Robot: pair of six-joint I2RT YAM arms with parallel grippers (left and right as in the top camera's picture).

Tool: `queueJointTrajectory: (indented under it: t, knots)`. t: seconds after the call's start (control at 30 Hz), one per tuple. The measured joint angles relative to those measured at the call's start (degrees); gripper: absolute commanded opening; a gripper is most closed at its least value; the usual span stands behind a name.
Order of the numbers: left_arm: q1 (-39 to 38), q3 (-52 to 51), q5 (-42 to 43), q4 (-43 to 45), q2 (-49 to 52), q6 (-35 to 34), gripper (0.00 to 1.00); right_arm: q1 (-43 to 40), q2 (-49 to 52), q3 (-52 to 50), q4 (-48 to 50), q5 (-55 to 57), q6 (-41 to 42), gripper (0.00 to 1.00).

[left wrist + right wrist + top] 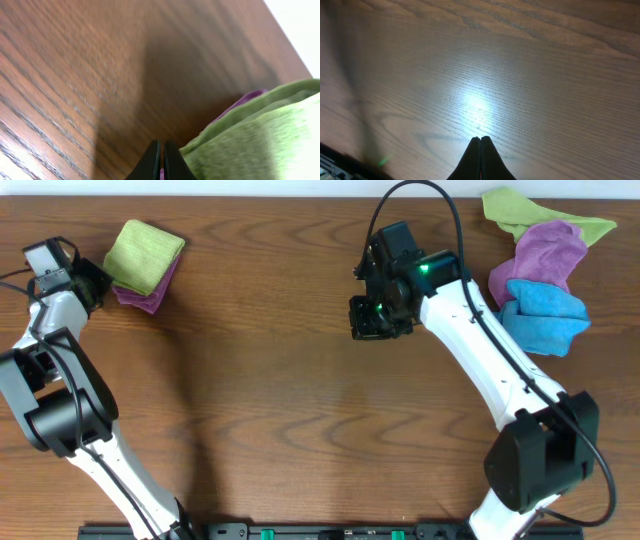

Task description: Fold the cloth

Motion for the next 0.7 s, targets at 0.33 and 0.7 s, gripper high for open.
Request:
queueJointTrajectory:
  t: [0.33,0.7]
  knots:
    - [0.0,0.0,1.2,-7.23,0.79,-0.02,0.06,0.0,0.0,0.0,0.7,-0.02,0.0,0.02]
    - [-0.57,0.0,4.85,-8.44,0.79,-0.61,0.06,0.5,0.0,0.0,0.83,-0.02,0.0,0.02]
